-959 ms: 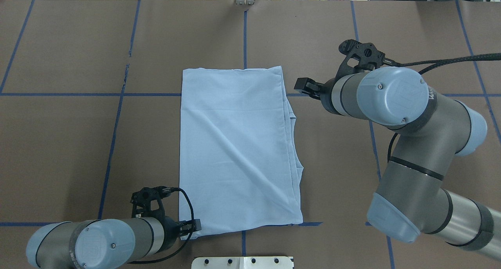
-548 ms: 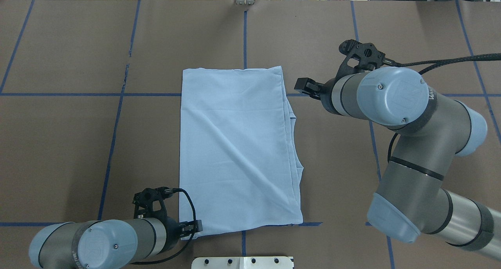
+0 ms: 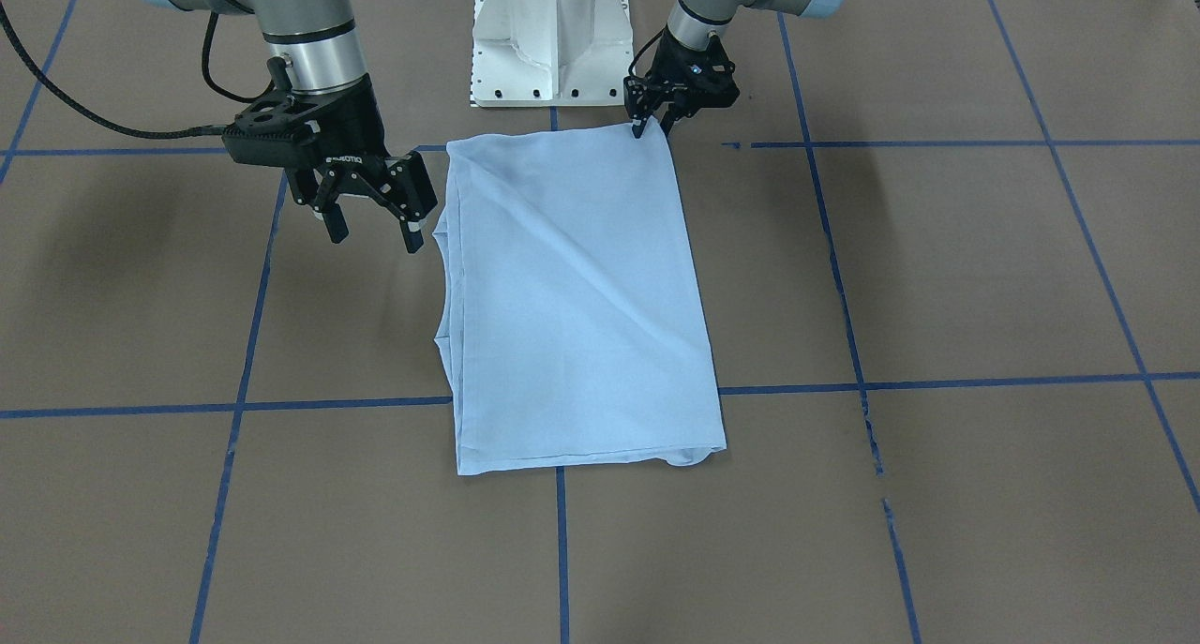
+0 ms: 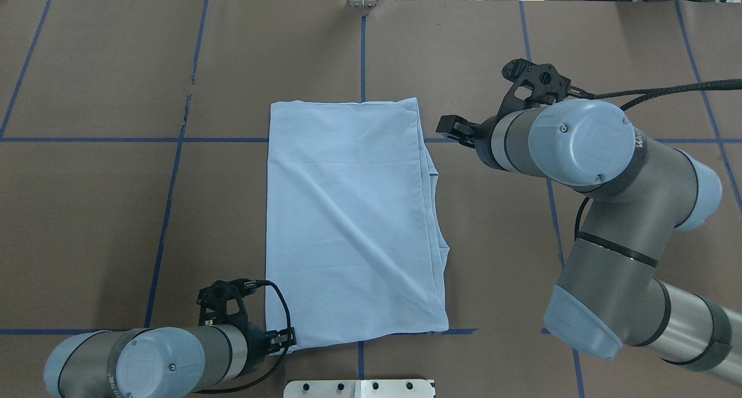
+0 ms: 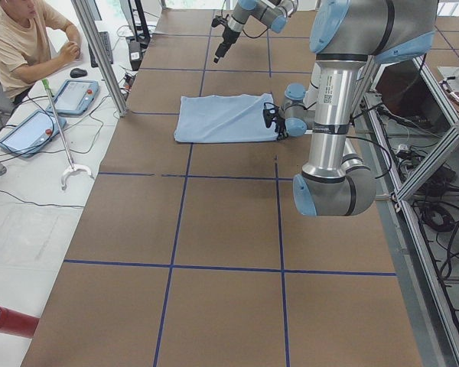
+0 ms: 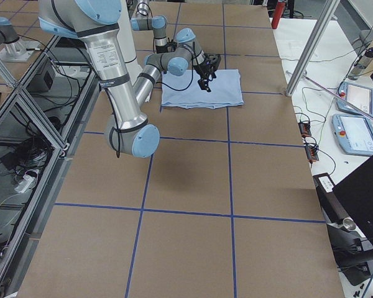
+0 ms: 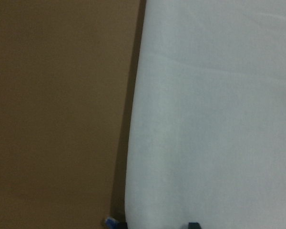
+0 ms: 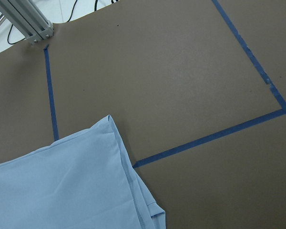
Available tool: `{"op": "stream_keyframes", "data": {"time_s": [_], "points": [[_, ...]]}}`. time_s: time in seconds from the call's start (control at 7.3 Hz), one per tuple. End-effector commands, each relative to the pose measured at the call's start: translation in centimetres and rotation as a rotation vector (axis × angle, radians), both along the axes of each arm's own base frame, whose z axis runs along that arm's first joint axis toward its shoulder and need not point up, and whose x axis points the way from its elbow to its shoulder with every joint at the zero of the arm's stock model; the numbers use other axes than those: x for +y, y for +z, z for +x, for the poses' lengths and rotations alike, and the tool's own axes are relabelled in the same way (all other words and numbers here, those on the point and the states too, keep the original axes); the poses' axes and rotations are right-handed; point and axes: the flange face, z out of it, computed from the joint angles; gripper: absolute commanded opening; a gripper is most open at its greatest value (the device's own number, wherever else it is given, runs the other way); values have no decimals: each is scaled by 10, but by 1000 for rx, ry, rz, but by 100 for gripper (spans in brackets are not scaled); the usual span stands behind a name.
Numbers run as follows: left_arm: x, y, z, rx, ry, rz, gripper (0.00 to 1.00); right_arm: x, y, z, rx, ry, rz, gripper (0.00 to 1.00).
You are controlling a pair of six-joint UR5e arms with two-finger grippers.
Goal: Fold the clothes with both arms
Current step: 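Move the right gripper to the shirt's near corner beside the left gripper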
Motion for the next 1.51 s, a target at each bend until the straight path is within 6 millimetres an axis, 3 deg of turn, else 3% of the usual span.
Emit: {"op": "stream_keyframes", "data": {"time_s": [0.0,0.14,0.27,0.55,0.69,0.96,1.23,1.37], "points": [[0,-3,1,7,-1,-1,19,5,1,-5,-16,11,-27,100],[0,-5,0,10,-2,-3,0,16,1,-16,-35,15,-56,99],[0,-8,0,16,-4,-5,0,32,1,-31,-78,47,-132,90],[0,-18,0,36,-5,-2,0,74,-4,-66,-142,99,-223,57],[0,-19,0,38,-7,-3,0,100,-3,-86,-148,101,-257,47],[-3,-20,0,40,-36,0,0,150,-5,-118,-89,126,-383,48],[-4,-21,-1,43,-39,1,0,205,12,-146,-55,85,-440,54],[-4,-20,-1,41,-39,3,0,219,22,-158,-35,95,-428,60]]}}
